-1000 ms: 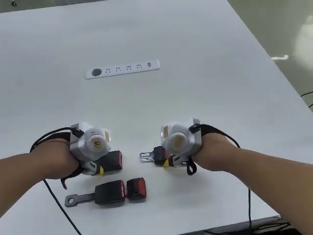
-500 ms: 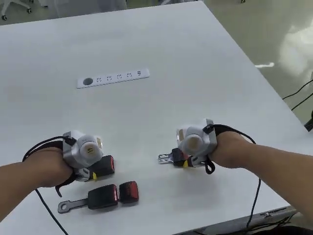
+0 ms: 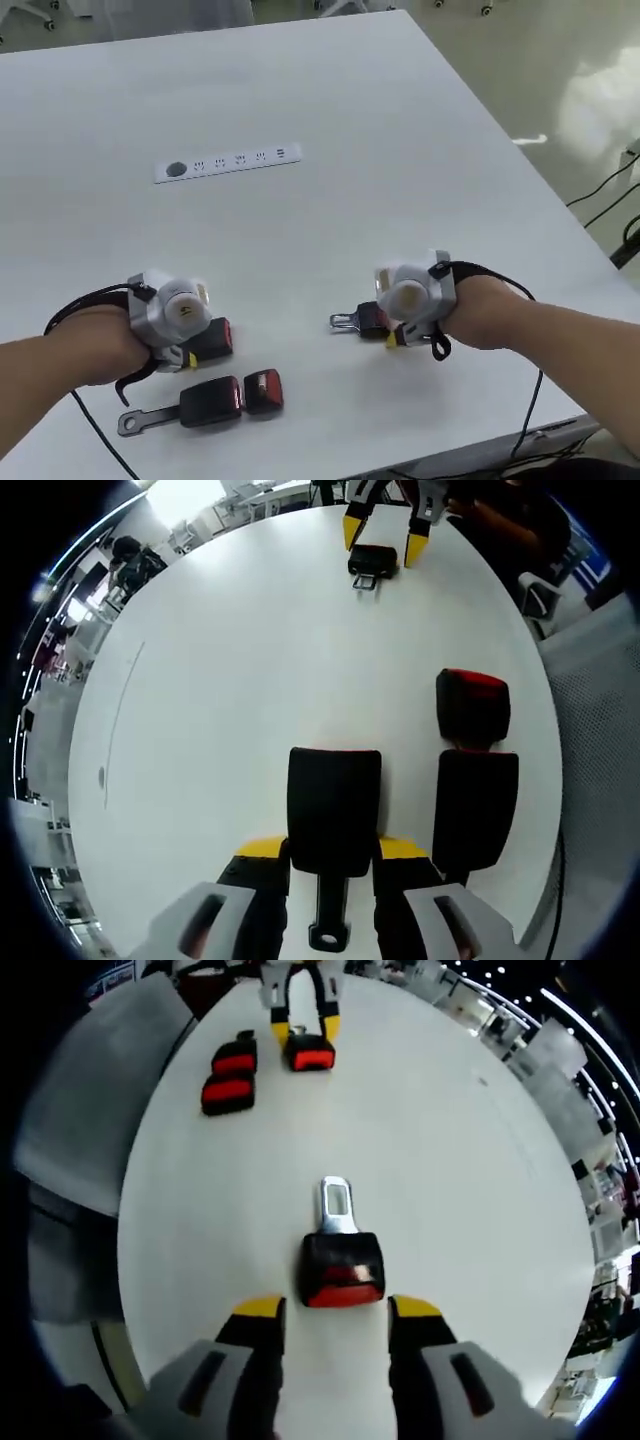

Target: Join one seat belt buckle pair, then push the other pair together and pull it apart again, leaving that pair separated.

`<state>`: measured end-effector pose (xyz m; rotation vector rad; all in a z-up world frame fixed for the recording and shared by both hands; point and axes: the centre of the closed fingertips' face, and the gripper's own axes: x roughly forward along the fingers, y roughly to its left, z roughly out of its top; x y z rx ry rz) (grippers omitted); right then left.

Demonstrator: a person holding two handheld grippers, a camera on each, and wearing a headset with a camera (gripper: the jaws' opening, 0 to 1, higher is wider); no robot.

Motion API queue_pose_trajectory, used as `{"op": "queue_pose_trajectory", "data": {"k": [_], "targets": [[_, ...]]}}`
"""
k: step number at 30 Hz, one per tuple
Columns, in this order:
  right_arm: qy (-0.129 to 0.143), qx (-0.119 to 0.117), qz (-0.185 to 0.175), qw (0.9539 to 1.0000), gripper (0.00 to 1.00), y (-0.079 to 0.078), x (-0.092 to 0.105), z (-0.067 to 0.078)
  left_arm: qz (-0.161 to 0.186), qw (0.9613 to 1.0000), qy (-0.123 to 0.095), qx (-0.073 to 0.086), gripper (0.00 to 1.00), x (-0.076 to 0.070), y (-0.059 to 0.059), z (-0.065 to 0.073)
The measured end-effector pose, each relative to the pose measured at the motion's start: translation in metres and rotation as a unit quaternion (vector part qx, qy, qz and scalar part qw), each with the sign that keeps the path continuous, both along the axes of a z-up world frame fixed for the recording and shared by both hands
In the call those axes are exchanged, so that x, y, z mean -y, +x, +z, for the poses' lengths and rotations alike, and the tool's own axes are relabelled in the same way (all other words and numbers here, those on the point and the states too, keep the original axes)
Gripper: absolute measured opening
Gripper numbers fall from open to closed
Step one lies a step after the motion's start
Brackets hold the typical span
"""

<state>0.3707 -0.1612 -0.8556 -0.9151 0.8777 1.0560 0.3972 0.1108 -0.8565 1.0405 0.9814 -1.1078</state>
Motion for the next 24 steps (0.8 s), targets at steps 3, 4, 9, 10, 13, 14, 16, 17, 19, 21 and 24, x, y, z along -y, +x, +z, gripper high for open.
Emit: {"op": "queue_pose_trajectory", "data": {"k": [3, 4, 9, 10, 13, 14, 16, 17, 19, 21, 24], "targets": [[0.019, 0.005, -0.029, 0.9994, 0.46, -0.005, 0.006, 0.000, -0.014, 0.9999, 0.002, 0.010, 0.36, -0.004, -0.003, 0.002], [0.026, 0.005, -0.037, 0.9990, 0.48, -0.008, 0.008, 0.001, -0.006, 0.9999, -0.001, 0.014, 0.37, -0.007, -0.001, 0.005], [0.092, 0.011, -0.098, 0.9908, 0.49, -0.023, 0.009, 0.011, 0.065, 0.9959, -0.049, 0.040, 0.42, -0.019, 0.001, 0.025], [0.105, 0.010, -0.106, 0.9887, 0.49, -0.026, 0.007, 0.013, 0.072, 0.9948, -0.057, 0.043, 0.43, -0.021, -0.002, 0.029], [0.151, 0.017, -0.134, 0.9793, 0.50, -0.035, 0.002, 0.028, 0.101, 0.9889, -0.097, 0.051, 0.42, -0.032, -0.018, 0.047], [0.162, 0.018, -0.139, 0.9769, 0.50, -0.037, 0.001, 0.032, 0.114, 0.9864, -0.106, 0.052, 0.42, -0.035, -0.023, 0.051], [0.176, 0.033, -0.143, 0.9734, 0.52, -0.039, 0.002, 0.041, 0.142, 0.9808, -0.122, 0.056, 0.44, -0.047, -0.036, 0.059], [0.186, 0.030, -0.147, 0.9710, 0.53, -0.043, 0.002, 0.045, 0.158, 0.9776, -0.126, 0.056, 0.45, -0.055, -0.044, 0.061], [0.191, 0.032, -0.149, 0.9697, 0.54, -0.047, 0.003, 0.047, 0.180, 0.9729, -0.134, 0.057, 0.50, -0.065, -0.054, 0.061], [0.201, 0.032, -0.148, 0.9678, 0.55, -0.057, 0.003, 0.052, 0.199, 0.9682, -0.142, 0.055, 0.54, -0.071, -0.067, 0.062], [0.209, 0.033, -0.146, 0.9665, 0.57, -0.067, 0.004, 0.054, 0.224, 0.9583, -0.172, 0.042, 0.63, -0.074, -0.088, 0.064]]}}
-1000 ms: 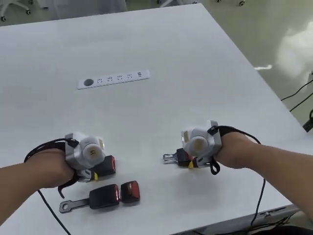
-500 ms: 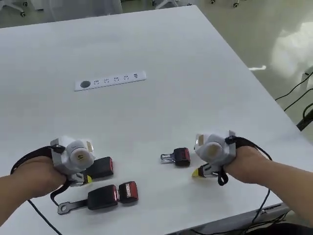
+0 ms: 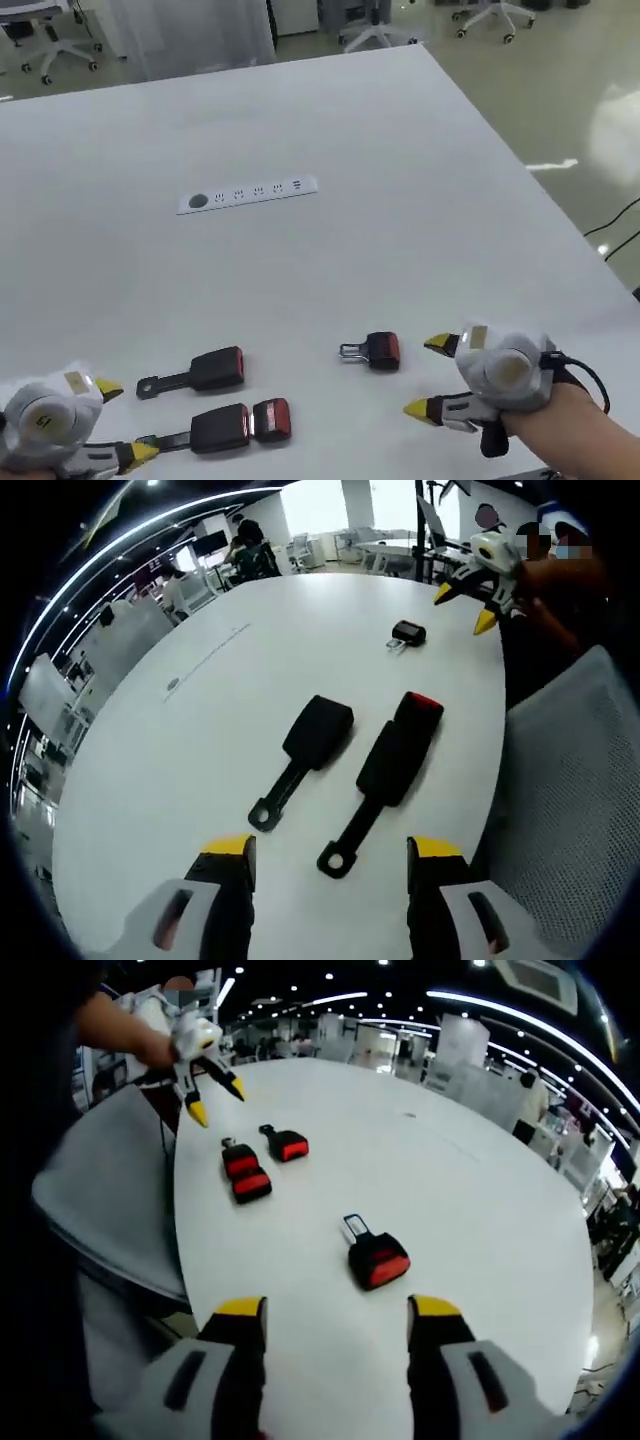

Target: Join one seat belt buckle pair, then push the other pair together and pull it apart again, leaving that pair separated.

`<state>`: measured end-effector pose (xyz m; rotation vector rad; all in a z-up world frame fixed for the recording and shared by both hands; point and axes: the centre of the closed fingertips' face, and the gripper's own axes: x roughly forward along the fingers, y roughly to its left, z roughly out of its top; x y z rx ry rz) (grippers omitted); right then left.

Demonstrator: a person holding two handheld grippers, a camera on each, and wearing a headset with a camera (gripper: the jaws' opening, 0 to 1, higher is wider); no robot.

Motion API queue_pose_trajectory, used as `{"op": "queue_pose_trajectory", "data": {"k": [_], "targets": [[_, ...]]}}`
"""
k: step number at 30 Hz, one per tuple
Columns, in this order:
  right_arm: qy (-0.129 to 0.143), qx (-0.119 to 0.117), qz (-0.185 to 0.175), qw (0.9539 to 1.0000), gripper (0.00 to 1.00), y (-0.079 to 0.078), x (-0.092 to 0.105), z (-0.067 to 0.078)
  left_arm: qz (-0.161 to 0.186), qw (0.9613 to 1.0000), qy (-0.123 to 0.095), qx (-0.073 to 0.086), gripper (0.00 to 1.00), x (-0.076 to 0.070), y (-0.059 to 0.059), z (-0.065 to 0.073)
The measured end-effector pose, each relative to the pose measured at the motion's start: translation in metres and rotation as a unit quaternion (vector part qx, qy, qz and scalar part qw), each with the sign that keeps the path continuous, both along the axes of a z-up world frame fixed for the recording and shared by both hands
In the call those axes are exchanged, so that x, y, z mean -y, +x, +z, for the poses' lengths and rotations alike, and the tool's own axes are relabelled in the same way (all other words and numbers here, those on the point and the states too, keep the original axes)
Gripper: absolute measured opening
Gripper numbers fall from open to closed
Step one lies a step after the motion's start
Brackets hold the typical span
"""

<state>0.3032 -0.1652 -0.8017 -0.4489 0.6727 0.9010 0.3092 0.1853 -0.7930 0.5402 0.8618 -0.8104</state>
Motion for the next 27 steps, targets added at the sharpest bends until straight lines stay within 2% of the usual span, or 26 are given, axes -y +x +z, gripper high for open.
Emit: {"op": "queue_pose_trajectory", "data": {"k": [2, 5, 7, 9, 10, 11, 15, 20, 23, 27], "targets": [[0.015, -0.002, 0.000, 0.9999, 0.58, -0.007, -0.001, 0.001, 0.011, 0.9999, -0.003, 0.009, 0.68, -0.006, -0.008, 0.004], [0.018, -0.005, 0.002, 0.9998, 0.60, -0.017, 0.001, 0.001, 0.036, 0.9992, -0.008, 0.013, 0.73, -0.014, -0.017, 0.008], [0.024, -0.001, 0.002, 0.9997, 0.60, -0.021, 0.002, 0.006, 0.053, 0.9983, -0.017, 0.016, 0.77, -0.020, -0.022, 0.010], [0.032, 0.005, 0.004, 0.9995, 0.65, -0.024, 0.000, 0.014, 0.061, 0.9979, -0.016, 0.017, 0.80, -0.027, -0.026, 0.008], [0.031, 0.009, 0.007, 0.9994, 0.68, -0.026, -0.001, 0.016, 0.065, 0.9975, -0.010, 0.024, 0.86, -0.031, -0.026, 0.009], [0.028, 0.015, 0.011, 0.9994, 0.71, -0.028, -0.001, 0.019, 0.070, 0.9966, 0.002, 0.043, 0.90, -0.038, -0.024, 0.011], [0.032, 0.025, 0.008, 0.9992, 0.81, -0.033, -0.002, 0.029, 0.079, 0.9959, -0.004, 0.046, 0.95, -0.049, -0.031, 0.018], [0.032, 0.038, -0.005, 0.9988, 0.99, -0.037, -0.003, 0.032, 0.081, 0.9947, -0.015, 0.061, 1.00, -0.057, -0.031, 0.027], [0.032, 0.029, -0.018, 0.9989, 1.00, -0.041, -0.001, 0.031, 0.076, 0.9942, -0.021, 0.073, 1.00, -0.058, -0.028, 0.032], [0.033, 0.028, -0.043, 0.9981, 1.00, -0.044, 0.001, 0.034, 0.061, 0.9945, -0.035, 0.077, 1.00, -0.057, -0.025, 0.034]]}}
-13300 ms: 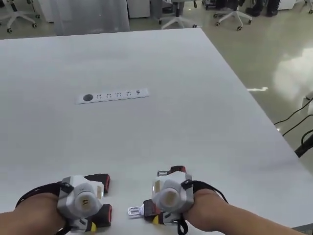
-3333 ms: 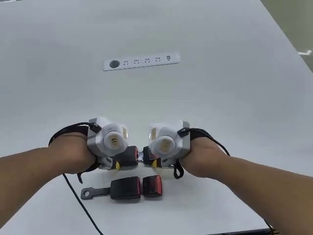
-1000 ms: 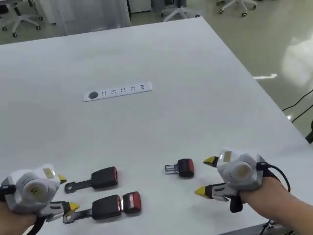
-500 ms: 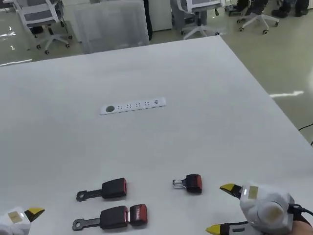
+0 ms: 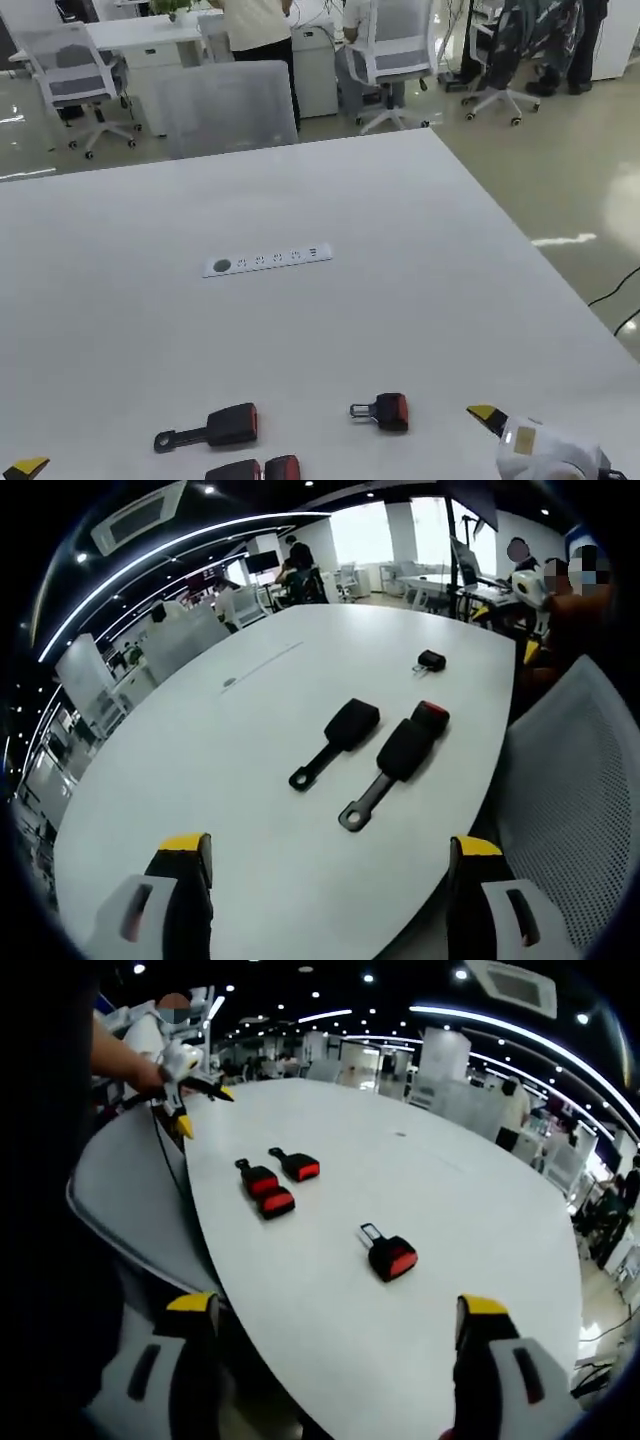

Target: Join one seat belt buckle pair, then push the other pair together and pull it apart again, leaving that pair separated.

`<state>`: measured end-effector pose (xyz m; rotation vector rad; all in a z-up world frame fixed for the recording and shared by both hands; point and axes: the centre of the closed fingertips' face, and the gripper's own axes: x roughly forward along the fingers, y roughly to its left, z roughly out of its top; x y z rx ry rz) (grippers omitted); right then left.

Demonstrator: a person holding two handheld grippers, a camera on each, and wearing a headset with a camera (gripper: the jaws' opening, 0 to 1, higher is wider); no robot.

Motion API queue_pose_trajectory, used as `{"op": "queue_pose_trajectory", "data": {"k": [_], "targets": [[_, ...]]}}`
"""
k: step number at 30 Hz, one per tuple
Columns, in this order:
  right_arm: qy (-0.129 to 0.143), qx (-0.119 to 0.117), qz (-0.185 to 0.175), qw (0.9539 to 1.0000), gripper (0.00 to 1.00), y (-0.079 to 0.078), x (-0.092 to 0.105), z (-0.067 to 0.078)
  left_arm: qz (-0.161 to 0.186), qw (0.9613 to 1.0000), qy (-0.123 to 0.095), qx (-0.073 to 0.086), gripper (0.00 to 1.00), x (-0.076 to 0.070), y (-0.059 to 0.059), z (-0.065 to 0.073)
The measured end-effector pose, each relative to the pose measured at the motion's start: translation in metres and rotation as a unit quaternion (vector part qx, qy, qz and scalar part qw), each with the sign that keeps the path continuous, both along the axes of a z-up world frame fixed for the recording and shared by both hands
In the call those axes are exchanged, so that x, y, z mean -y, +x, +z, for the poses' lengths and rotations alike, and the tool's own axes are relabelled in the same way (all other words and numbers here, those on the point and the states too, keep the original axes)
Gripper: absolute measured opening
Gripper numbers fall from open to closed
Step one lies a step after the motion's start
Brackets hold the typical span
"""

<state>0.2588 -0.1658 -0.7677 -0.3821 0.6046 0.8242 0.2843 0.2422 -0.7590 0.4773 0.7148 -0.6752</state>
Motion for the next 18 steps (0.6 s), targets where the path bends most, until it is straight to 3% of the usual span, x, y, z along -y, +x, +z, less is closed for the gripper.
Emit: {"op": "queue_pose_trajectory", "data": {"k": [5, 12, 18], "targets": [[0.010, -0.002, -0.038, 0.9992, 1.00, -0.008, 0.006, 0.006, -0.017, 0.9998, -0.012, 0.000, 1.00, 0.002, -0.008, 0.003], [0.018, -0.004, -0.050, 0.9986, 0.98, -0.019, 0.009, 0.013, -0.030, 0.9994, -0.017, 0.011, 1.00, -0.003, -0.022, 0.005], [0.042, -0.013, -0.082, 0.9956, 0.98, -0.024, 0.014, 0.020, -0.039, 0.9989, -0.022, 0.015, 1.00, -0.007, -0.030, 0.009]]}}
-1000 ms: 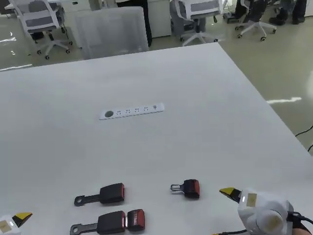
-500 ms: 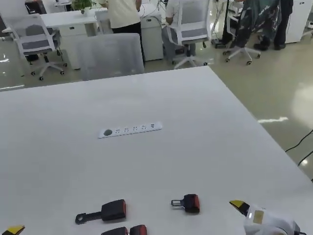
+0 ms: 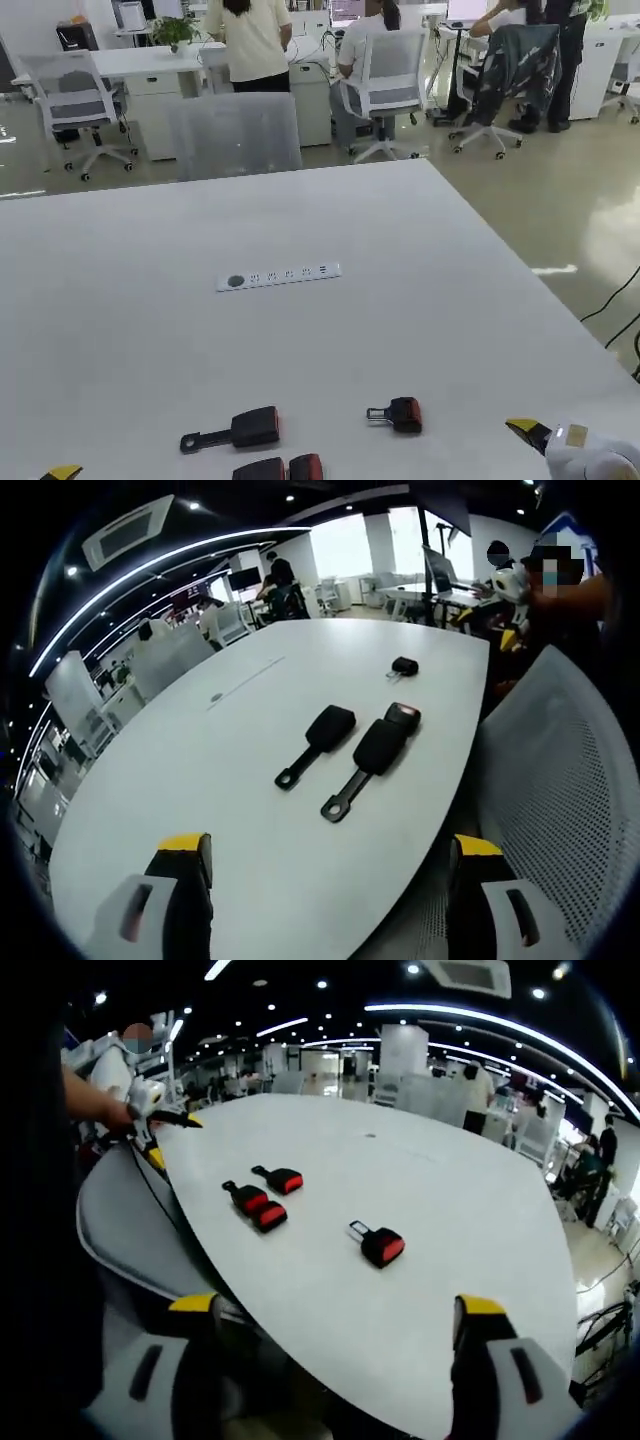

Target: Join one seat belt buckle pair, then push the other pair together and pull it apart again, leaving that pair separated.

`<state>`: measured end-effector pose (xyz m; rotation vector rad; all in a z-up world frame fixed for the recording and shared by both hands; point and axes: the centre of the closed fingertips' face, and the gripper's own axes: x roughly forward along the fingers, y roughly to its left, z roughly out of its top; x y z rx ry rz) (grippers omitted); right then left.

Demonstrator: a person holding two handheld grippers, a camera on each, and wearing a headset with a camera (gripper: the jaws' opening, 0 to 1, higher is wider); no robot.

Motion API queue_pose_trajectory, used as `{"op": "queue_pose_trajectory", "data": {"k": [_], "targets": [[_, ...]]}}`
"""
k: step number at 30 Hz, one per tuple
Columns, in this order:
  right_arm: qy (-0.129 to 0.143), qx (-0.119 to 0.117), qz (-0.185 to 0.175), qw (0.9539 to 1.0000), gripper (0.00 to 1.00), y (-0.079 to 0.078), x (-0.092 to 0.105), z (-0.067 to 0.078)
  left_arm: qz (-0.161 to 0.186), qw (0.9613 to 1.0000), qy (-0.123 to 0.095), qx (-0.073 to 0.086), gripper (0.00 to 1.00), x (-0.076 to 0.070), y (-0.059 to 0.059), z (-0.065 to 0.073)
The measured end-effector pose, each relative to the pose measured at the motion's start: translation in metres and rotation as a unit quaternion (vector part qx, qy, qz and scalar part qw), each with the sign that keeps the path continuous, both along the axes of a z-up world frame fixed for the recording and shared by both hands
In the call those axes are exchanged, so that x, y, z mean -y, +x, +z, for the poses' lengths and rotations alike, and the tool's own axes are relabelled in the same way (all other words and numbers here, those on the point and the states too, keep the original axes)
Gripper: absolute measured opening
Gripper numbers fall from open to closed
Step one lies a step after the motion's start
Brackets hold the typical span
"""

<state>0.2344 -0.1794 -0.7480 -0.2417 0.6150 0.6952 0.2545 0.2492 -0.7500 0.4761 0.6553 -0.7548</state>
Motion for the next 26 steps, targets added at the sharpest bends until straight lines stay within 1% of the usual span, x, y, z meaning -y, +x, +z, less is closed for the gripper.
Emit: {"op": "queue_pose_trajectory", "data": {"k": [2, 7, 9, 10, 11, 13, 15, 18, 20, 21, 22, 23, 24, 25, 26], "targets": [[-0.005, 0.004, 0.002, 1.0000, 0.98, 0.000, 0.000, 0.002, 0.006, 0.9999, -0.008, 0.003, 1.00, -0.001, -0.002, 0.003], [-0.014, 0.010, 0.005, 0.9998, 1.00, 0.001, 0.000, 0.008, 0.018, 0.9995, -0.021, 0.015, 1.00, -0.002, 0.001, 0.011], [-0.015, 0.016, 0.010, 0.9997, 1.00, 0.002, -0.004, 0.011, 0.020, 0.9994, -0.023, 0.018, 1.00, -0.002, 0.002, 0.012], [-0.014, 0.016, 0.011, 0.9997, 1.00, 0.003, -0.004, 0.011, 0.021, 0.9993, -0.025, 0.018, 1.00, -0.002, 0.001, 0.013], [-0.014, 0.018, 0.011, 0.9997, 1.00, 0.004, -0.004, 0.011, 0.020, 0.9993, -0.028, 0.014, 1.00, -0.001, 0.000, 0.011], [-0.012, 0.019, 0.014, 0.9997, 1.00, 0.005, -0.006, 0.013, 0.021, 0.9993, -0.025, 0.016, 1.00, -0.002, -0.001, 0.011], [-0.013, 0.020, 0.016, 0.9996, 1.00, 0.007, -0.006, 0.013, 0.026, 0.9992, -0.027, 0.015, 1.00, -0.002, -0.001, 0.011], [-0.012, 0.022, 0.018, 0.9995, 1.00, 0.010, -0.006, 0.016, 0.026, 0.9992, -0.024, 0.016, 1.00, -0.003, 0.001, 0.010], [-0.016, 0.023, 0.019, 0.9994, 1.00, 0.012, -0.006, 0.017, 0.025, 0.9993, -0.024, 0.012, 1.00, -0.004, 0.001, 0.008], [-0.027, 0.025, 0.026, 0.9990, 1.00, 0.013, -0.006, 0.017, 0.025, 0.9994, -0.021, 0.011, 1.00, -0.006, 0.002, 0.006], [-0.025, 0.024, 0.025, 0.9991, 1.00, 0.013, -0.007, 0.018, 0.027, 0.9994, -0.020, 0.010, 1.00, -0.008, 0.003, 0.005], [-0.012, 0.022, 0.020, 0.9995, 0.99, 0.015, -0.008, 0.022, 0.031, 0.9992, -0.021, 0.010, 1.00, -0.008, 0.003, 0.006], [-0.001, 0.027, 0.016, 0.9995, 0.99, 0.017, -0.010, 0.026, 0.032, 0.9992, -0.023, 0.009, 1.00, -0.007, 0.003, 0.006], [0.004, 0.032, 0.015, 0.9994, 0.99, 0.018, -0.011, 0.030, 0.033, 0.9991, -0.024, 0.009, 1.00, -0.006, 0.003, 0.006], [0.002, 0.033, 0.017, 0.9993, 1.00, 0.018, -0.010, 0.032, 0.032, 0.9990, -0.030, 0.007, 0.99, -0.003, 0.002, 0.006]]}}
